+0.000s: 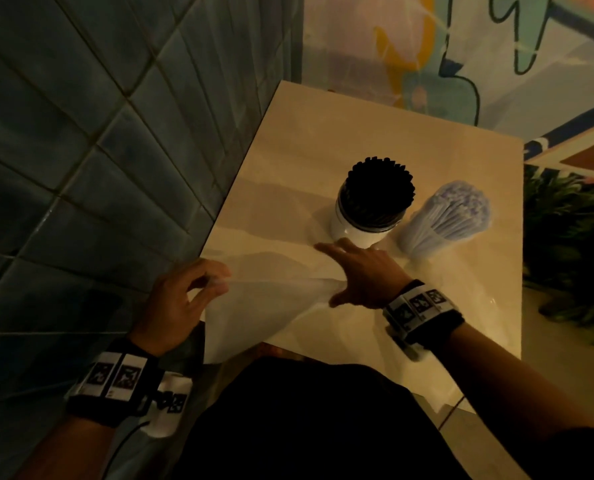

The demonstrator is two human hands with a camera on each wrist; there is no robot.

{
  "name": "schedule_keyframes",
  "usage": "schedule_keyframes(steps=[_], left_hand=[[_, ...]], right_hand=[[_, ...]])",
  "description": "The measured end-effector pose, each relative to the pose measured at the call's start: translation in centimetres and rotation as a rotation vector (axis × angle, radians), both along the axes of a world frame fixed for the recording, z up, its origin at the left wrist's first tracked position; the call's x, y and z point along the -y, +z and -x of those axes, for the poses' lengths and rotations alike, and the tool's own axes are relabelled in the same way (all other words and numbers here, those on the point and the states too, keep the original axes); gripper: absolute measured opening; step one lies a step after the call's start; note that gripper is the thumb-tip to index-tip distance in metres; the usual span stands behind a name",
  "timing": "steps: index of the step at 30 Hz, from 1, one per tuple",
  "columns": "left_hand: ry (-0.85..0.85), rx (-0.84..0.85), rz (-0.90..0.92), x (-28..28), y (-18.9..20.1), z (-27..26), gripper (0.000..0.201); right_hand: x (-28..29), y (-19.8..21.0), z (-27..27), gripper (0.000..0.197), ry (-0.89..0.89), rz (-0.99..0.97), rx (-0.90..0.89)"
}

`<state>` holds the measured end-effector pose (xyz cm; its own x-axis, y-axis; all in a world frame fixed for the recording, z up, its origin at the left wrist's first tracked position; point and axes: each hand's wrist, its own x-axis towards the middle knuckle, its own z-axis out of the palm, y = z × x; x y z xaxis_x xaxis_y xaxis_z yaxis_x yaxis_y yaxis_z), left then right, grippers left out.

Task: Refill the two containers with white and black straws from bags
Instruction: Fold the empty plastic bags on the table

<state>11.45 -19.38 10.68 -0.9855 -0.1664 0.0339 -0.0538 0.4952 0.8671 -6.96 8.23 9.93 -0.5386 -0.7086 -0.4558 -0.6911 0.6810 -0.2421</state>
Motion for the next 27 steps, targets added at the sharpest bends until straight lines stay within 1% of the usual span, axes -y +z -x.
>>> schedule_keyframes(steps=[2, 4, 5, 6, 7, 8, 11, 13, 15, 16, 17, 18, 19, 20, 21, 22, 23, 24, 26, 27], left_hand=[[-0.015, 0.017, -0.004, 0.1, 0.0, -0.5, 0.038], [-0.025, 0.023, 0.023, 0.5, 0.1, -0.9, 0.033], [-0.024, 0.028, 0.051, 0.8, 0.1, -1.2, 0.034], [-0.02, 0.034, 0.096, 1.2, 0.3, -1.5, 0.036], [-0.012, 0.044, 0.163, 1.7, 0.3, -1.8, 0.038], [0.005, 0.051, 0.231, 2.0, 0.3, -2.1, 0.037], [0.09, 0.036, 0.353, 2.1, 0.6, -2.4, 0.015], [0.196, 0.031, 0.388, 1.8, 0.8, -2.4, 0.016], [0.269, 0.004, 0.355, 1.9, 1.0, -2.1, 0.015], [0.282, -0.007, 0.309, 1.9, 1.1, -1.9, 0.015], [0.3, -0.003, 0.253, 1.9, 1.3, -1.7, 0.019], [0.329, -0.008, 0.19, 1.7, 1.6, -1.6, 0.025], [0.36, -0.03, 0.134, 1.4, 2.1, -1.3, 0.024], [0.388, -0.062, 0.088, 1.0, 2.6, -1.0, 0.023], [0.394, -0.104, 0.064, 0.4, 3.1, -0.5, 0.024], [0.371, -0.136, 0.045, -0.4, 3.7, 0.1, 0.024], [0.312, -0.158, 0.054, -1.1, 4.1, 0.8, 0.023], [0.229, -0.168, 0.086, -2.1, 4.6, 1.6, 0.02], [0.056, -0.174, 0.198, -4.0, 4.9, 3.0, 0.019], [-0.008, -0.183, 0.215, -4.8, 5.1, 3.6, 0.019]], right_hand=[[-0.7, -0.6, 0.6, 0.081, 0.014, -0.112, -0.031], [-1.4, -1.2, 0.8, 0.05, 0.02, -0.172, -0.062], [-1.8, -1.4, 0.9, 0.035, 0.016, -0.188, -0.064], [-2.3, -1.5, 1.1, 0.026, 0.008, -0.191, -0.045], [-2.8, -1.5, 1.3, 0.023, -0.005, -0.183, -0.008], [-3.3, -1.6, 1.5, 0.027, -0.015, -0.164, 0.029], [-5.0, -1.7, 1.9, 0.044, -0.039, -0.066, 0.078], [-6.2, -1.8, 1.8, 0.051, -0.076, 0.043, 0.078], [-7.5, -1.9, 1.6, 0.058, -0.134, 0.236, 0.067], [-7.9, -1.8, 1.7, 0.056, -0.185, 0.306, 0.086], [-8.2, -1.5, 1.7, 0.05, -0.255, 0.354, 0.133], [-8.1, -1.1, 1.7, 0.043, -0.314, 0.357, 0.179], [-8.1, -0.9, 1.7, 0.04, -0.324, 0.325, 0.191], [-8.2, -0.8, 1.7, 0.043, -0.277, 0.277, 0.147], [-8.2, -0.9, 1.6, 0.052, -0.203, 0.236, 0.071], [-8.0, -0.9, 1.6, 0.06, -0.132, 0.227, -0.004], [-7.5, -0.6, 1.3, 0.065, -0.095, 0.26, -0.024], [-6.5, -0.1, 0.9, 0.073, -0.084, 0.319, 0.0], [-3.1, 1.2, 0.0, 0.091, -0.075, 0.492, 0.11], [-1.0, 2.0, -0.5, 0.091, -0.073, 0.57, 0.184]])
